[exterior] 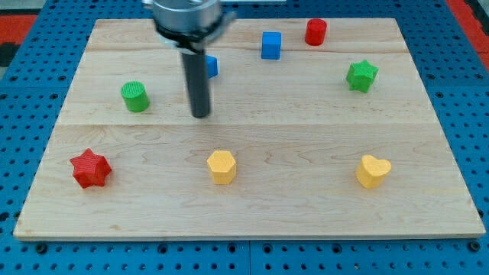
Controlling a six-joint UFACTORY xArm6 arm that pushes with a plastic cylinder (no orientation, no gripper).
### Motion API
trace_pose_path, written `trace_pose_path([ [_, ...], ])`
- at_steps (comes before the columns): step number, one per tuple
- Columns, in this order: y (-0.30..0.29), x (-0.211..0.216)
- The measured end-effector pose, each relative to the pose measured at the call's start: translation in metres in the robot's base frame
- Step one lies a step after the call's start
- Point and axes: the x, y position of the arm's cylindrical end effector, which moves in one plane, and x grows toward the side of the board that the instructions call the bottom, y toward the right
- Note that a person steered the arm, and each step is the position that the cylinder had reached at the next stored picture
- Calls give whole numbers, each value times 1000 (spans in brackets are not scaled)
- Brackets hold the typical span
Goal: Place the green circle diagonally to the red star
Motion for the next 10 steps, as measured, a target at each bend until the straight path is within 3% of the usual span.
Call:
trace_pose_path([
  [1,-73,-36],
  [2,-76,-87],
  [3,-133,-64],
  [4,-117,-14],
  [5,-91,-5],
  [6,-181,-5],
  [7,-148,26],
  [8,-81,28],
  [10,-64,-5],
])
